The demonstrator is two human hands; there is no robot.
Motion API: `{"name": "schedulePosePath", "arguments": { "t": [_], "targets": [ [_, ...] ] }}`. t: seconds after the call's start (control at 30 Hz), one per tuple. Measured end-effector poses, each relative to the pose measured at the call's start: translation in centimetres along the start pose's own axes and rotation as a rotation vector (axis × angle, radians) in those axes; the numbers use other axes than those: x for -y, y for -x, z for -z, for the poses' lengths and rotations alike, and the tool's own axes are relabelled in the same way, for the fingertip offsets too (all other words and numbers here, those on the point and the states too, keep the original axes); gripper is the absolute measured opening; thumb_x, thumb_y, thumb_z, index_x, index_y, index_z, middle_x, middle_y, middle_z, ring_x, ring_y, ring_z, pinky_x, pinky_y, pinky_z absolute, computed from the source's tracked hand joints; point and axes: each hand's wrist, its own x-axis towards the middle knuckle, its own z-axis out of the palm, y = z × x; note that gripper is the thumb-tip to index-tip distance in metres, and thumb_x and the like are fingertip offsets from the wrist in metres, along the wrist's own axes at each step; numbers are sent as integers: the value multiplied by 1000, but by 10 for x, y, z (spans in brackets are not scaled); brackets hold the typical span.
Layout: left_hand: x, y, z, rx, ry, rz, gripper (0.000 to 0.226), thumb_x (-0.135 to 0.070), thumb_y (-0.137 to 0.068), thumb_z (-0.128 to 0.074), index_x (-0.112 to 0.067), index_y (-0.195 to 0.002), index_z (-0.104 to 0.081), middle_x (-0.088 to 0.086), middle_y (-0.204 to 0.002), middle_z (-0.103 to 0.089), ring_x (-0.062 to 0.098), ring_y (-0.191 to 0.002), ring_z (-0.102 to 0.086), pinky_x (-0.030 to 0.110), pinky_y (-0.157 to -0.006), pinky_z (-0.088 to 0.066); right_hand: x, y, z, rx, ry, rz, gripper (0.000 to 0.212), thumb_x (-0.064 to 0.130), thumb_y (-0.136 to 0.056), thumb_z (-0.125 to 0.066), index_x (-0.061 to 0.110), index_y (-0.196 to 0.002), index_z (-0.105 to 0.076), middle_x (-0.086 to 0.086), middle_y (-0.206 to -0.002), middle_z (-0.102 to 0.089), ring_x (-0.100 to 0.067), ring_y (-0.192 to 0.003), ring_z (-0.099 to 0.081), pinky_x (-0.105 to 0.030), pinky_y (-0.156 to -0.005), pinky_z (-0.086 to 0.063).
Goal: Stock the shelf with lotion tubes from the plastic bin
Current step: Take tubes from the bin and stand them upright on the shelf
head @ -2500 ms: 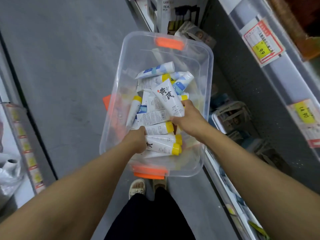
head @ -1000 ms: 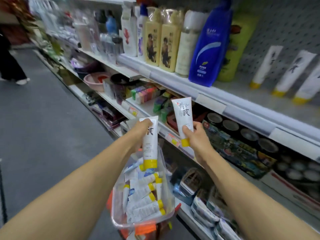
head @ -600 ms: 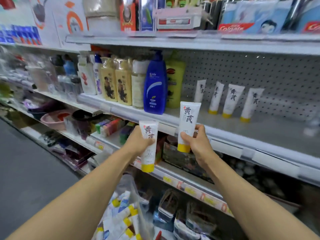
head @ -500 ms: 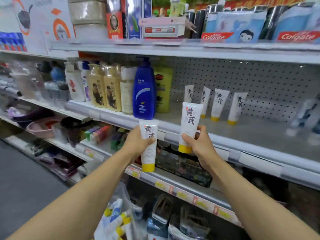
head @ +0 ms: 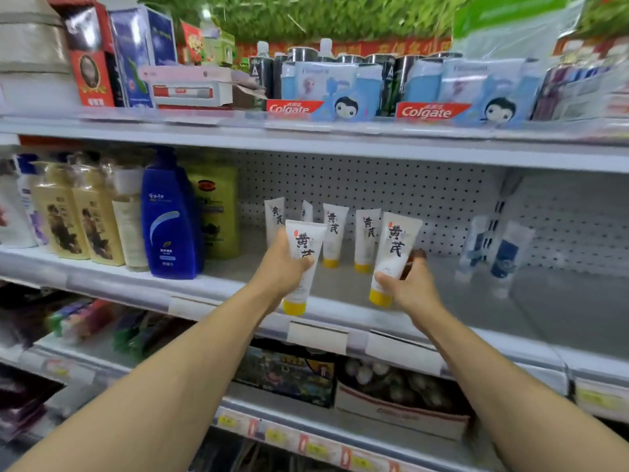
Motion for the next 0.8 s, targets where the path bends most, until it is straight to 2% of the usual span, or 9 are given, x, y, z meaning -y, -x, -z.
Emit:
{"name": "schedulePosePath", "arguments": {
  "t": [0.07, 0.1, 0.2, 0.27, 0.33, 0.43, 0.57, 0.8],
  "targets": [
    [-1, -16, -17, 8, 10, 12, 37, -2, -91, -52, -18, -123, -42, 4, -117, -60, 22, -108, -57, 43, -96, -46, -7, -18, 11, -25, 23, 13, 37, 4, -82, -67, 14, -104, -39, -5, -100, -58, -17, -83, -54, -24, -62, -44],
    [-2, -24, -25, 6, 7, 25, 35, -3, -91, -52, -17, -122, -42, 5, -117, -61, 22, -108, -57, 44, -95, -46, -10, -27, 16, -34, 42, 11, 38, 4, -82, -68, 12, -105, -39, -4, -99, -57, -17, -84, -53, -23, -63, -43],
    [-3, -46, -45, -33, -3, 70, 26, -1, -91, -52, -11, -114, -43, 5, -115, -61, 24, -108, -57, 42, -94, -46, -20, -59, 26, -43, 135, -10, 44, 8, -80, -70, 5, -114, -42, -8, -109, -58, -22, -93, -55, -25, -74, -37],
    [-4, -59, -55, -58, -6, 75, 28, 2, -90, -51, -8, -115, -42, 6, -114, -60, 26, -109, -56, 40, -91, -47, -28, -81, 29, -33, 181, 3, 42, 9, -80, -70, 5, -110, -41, -13, -118, -58, -29, -105, -58, -26, -75, -36],
    [-4, -69, -64, -75, -11, 77, 31, 1, -91, -50, -11, -117, -39, 6, -113, -57, 25, -108, -55, 37, -86, -45, -37, -101, 28, -21, 176, 34, 39, 6, -80, -70, 9, -102, -38, -17, -120, -58, -31, -108, -58, -29, -75, -40],
    [-3, -78, -75, -105, -31, 83, 39, 1, -91, -51, -10, -126, -40, 5, -116, -55, 22, -107, -52, 34, -86, -41, -47, -126, 22, -32, 179, 60, 41, 5, -77, -71, 11, -98, -36, -18, -117, -59, -33, -107, -59, -40, -81, -49],
    [-1, -86, -81, -121, -100, 73, 44, 1, -90, -53, -7, -130, -37, 3, -113, -53, 19, -105, -50, 32, -87, -40, -55, -149, 13, -40, 214, 32, 41, 5, -77, -69, 11, -98, -35, -17, -118, -59, -33, -105, -59, -38, -80, -49],
    [7, -94, -72, -157, -119, 96, 40, 0, -89, -54, -10, -126, -40, 10, -122, -57, 27, -115, -53, 36, -92, -42, -69, -161, -1, -56, 269, 33, 43, 0, -79, -64, -1, -115, -40, -19, -120, -55, -35, -110, -55, -35, -80, -44]
  ]
}}
